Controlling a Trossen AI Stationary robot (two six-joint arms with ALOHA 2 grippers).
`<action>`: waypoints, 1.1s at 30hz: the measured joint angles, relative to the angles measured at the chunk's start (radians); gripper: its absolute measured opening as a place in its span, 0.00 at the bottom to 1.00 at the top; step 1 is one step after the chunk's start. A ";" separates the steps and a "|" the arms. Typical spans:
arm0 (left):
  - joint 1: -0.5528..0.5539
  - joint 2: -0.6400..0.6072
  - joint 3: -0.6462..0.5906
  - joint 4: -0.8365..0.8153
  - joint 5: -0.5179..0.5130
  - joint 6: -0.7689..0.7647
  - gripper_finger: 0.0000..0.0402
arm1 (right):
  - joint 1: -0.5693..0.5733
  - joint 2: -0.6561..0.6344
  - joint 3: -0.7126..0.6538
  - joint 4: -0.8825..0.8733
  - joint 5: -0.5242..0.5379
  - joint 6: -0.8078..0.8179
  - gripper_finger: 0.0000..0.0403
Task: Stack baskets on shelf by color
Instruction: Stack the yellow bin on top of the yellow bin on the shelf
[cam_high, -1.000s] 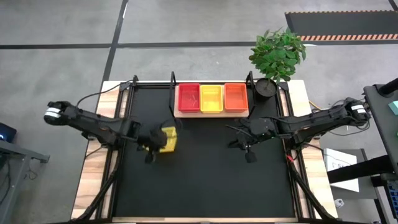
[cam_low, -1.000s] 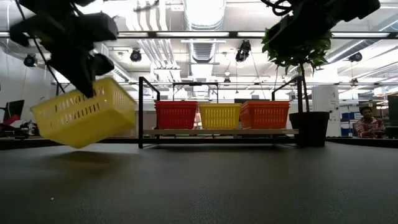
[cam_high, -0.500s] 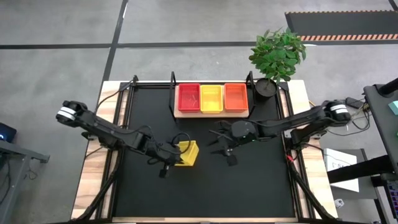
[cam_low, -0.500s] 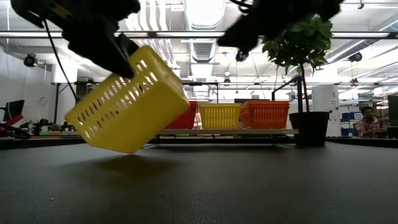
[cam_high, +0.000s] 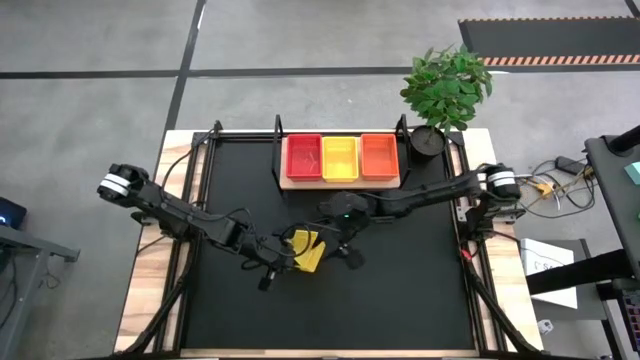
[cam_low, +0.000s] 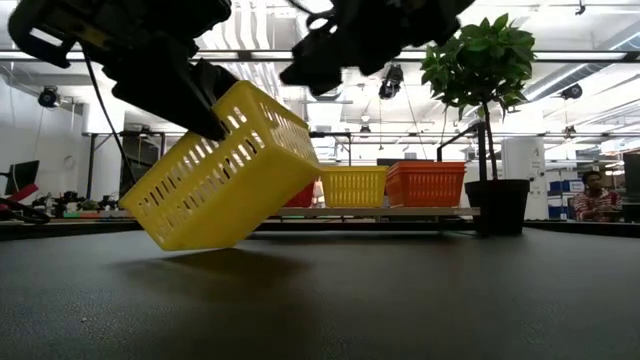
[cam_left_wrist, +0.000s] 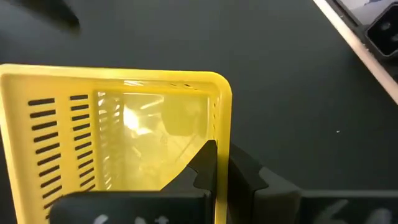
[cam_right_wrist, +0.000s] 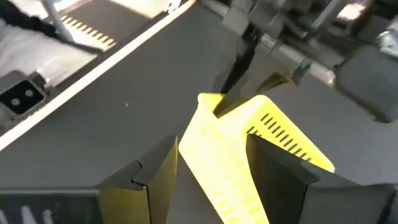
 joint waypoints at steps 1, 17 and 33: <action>-0.002 0.000 0.000 0.000 0.001 -0.001 0.00 | -0.002 0.020 0.016 -0.014 -0.011 -0.010 0.46; -0.005 -0.002 -0.001 0.009 0.005 0.019 0.00 | -0.024 0.199 0.137 -0.067 -0.089 -0.127 0.38; -0.005 -0.004 -0.003 0.011 -0.012 0.024 0.29 | -0.023 0.201 0.137 -0.116 -0.107 -0.183 0.03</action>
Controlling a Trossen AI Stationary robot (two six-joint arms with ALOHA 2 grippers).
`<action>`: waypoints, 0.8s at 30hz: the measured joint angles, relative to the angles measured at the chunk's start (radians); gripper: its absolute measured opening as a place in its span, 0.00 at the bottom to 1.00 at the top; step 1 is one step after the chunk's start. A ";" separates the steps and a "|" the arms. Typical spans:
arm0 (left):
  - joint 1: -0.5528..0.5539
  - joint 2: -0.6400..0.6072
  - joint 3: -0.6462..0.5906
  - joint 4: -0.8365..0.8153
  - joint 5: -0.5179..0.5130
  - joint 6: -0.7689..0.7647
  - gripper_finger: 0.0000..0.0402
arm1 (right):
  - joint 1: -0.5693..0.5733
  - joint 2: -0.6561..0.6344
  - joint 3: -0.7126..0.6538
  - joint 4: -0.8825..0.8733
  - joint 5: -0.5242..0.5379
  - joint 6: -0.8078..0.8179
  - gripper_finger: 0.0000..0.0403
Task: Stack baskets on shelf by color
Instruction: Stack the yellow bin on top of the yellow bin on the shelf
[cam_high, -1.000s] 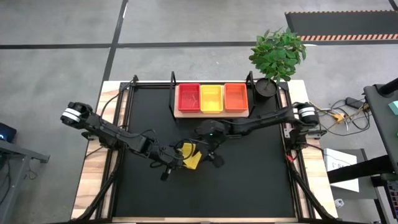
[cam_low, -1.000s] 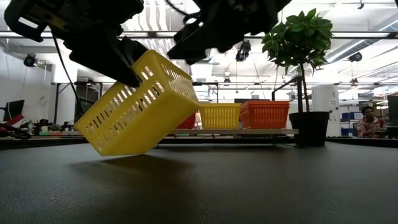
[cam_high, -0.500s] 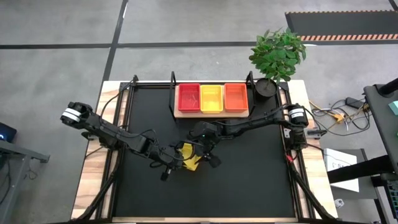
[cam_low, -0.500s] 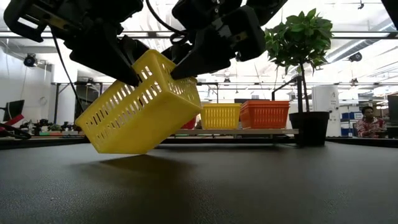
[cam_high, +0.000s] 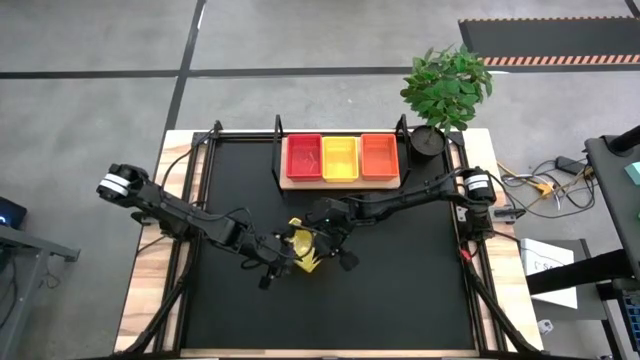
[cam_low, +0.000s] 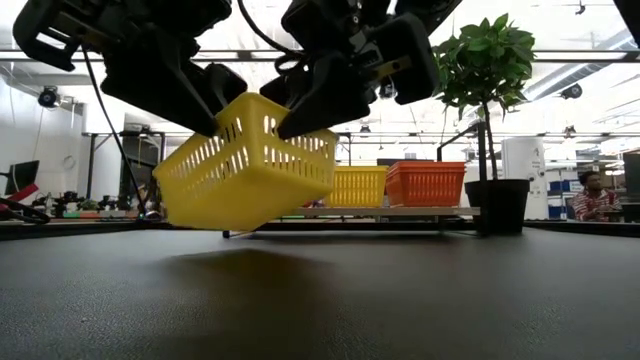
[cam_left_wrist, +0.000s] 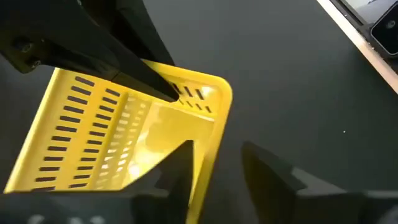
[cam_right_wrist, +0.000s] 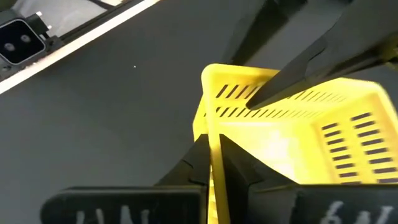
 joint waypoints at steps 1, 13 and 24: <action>0.000 -0.002 0.000 0.000 0.000 0.001 0.32 | 0.000 0.000 0.000 -0.005 0.001 0.001 0.02; 0.000 -0.174 0.000 -0.033 -0.179 0.142 0.45 | 0.030 -0.043 0.001 -0.173 0.117 0.012 0.02; 0.007 -0.373 -0.146 0.286 -0.472 0.289 0.45 | 0.070 -0.232 0.001 -0.296 0.491 0.105 0.02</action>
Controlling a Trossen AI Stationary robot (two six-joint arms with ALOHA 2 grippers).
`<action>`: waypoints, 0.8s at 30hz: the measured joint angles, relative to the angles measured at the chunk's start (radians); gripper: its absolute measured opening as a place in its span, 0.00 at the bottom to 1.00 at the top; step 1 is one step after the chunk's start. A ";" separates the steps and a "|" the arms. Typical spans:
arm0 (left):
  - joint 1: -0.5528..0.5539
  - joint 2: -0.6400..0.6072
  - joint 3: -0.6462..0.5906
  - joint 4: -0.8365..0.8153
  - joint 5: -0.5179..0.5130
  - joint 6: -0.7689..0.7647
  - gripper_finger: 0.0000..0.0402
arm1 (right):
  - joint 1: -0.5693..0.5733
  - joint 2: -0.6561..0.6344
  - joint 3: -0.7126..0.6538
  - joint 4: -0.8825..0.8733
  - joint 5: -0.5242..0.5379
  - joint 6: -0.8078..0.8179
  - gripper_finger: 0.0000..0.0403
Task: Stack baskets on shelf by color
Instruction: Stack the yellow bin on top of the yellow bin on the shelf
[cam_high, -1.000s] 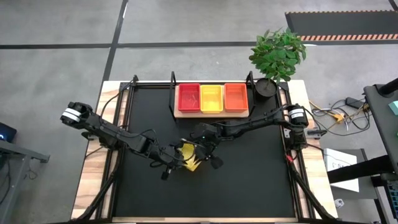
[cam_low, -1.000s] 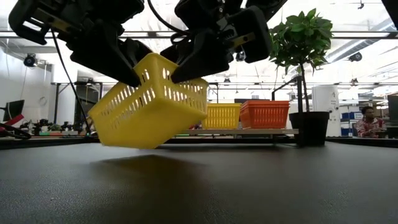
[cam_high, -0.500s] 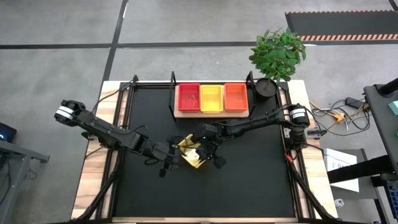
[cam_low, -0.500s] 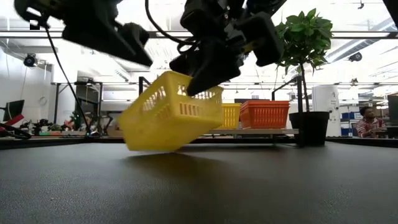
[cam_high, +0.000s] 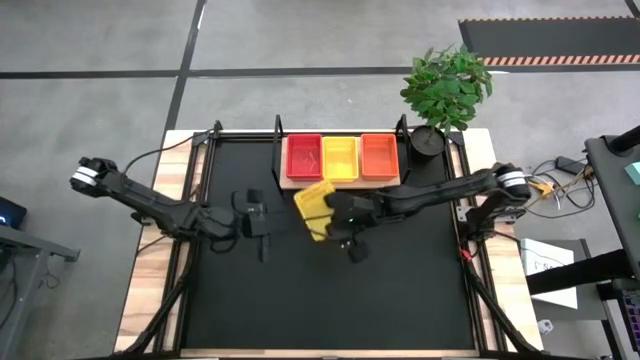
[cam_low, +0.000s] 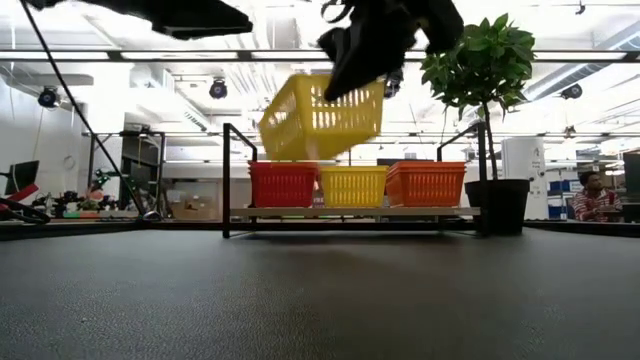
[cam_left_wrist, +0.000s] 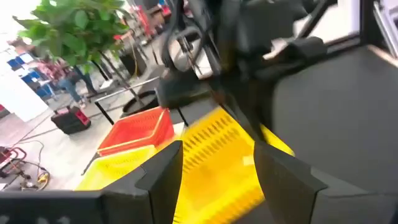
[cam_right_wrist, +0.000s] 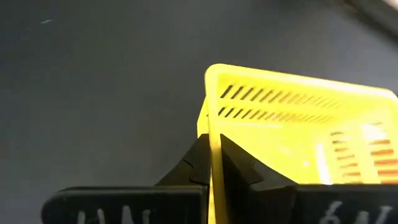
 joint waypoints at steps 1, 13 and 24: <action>0.000 -0.006 -0.027 0.042 -0.001 0.001 0.45 | -0.001 -0.021 0.000 -0.001 0.032 0.007 0.02; 0.000 -0.032 -0.124 0.426 -0.002 0.274 0.45 | -0.226 -0.144 0.000 0.053 0.209 0.043 0.02; -0.002 -0.072 -0.127 0.420 -0.002 0.279 0.45 | -0.377 -0.071 -0.039 0.095 0.137 0.037 0.02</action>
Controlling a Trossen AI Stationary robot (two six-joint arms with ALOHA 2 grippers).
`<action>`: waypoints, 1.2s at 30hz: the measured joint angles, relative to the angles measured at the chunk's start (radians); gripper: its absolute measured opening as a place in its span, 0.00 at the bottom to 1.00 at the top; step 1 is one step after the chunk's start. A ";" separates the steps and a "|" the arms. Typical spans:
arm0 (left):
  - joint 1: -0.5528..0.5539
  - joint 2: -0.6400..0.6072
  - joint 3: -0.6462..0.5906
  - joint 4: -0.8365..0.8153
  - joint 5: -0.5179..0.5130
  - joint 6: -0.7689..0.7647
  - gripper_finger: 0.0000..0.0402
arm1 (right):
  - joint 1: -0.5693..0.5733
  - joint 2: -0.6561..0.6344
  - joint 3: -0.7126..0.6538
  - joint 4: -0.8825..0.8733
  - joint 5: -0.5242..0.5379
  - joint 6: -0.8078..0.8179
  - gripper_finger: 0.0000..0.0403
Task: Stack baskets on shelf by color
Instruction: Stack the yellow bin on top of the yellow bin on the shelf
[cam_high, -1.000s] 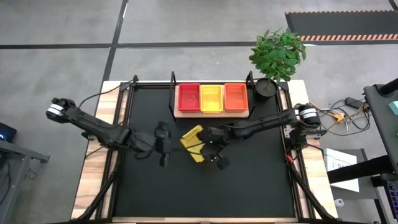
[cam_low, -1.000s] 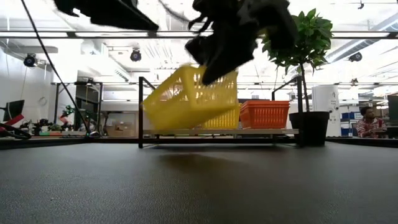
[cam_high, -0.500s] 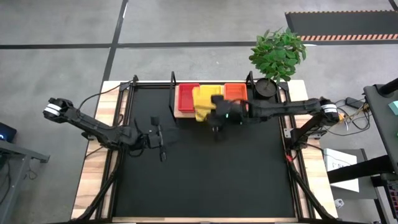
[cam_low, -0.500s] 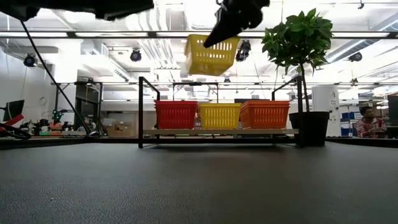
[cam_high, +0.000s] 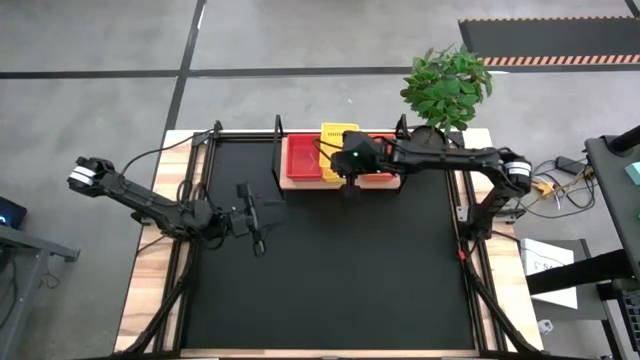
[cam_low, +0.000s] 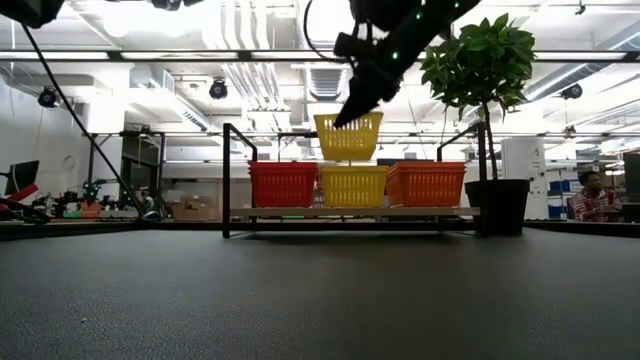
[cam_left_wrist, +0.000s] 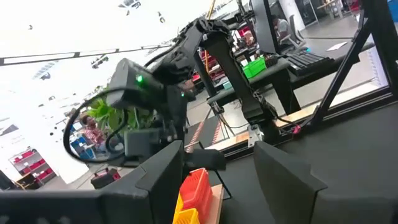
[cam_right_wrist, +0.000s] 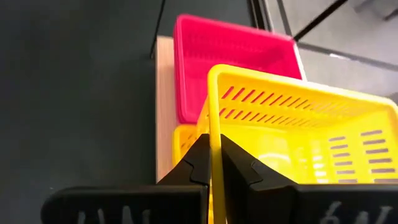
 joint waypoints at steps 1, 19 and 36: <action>0.000 0.000 -0.002 -0.001 0.000 0.000 0.45 | -0.001 0.004 -0.003 0.000 0.000 0.001 0.02; 0.000 0.002 -0.005 -0.001 0.000 -0.001 0.45 | -0.018 0.081 -0.008 -0.005 0.019 -0.001 0.02; 0.000 0.002 -0.005 -0.002 0.001 -0.003 0.45 | -0.018 0.083 0.009 -0.056 0.004 0.054 0.26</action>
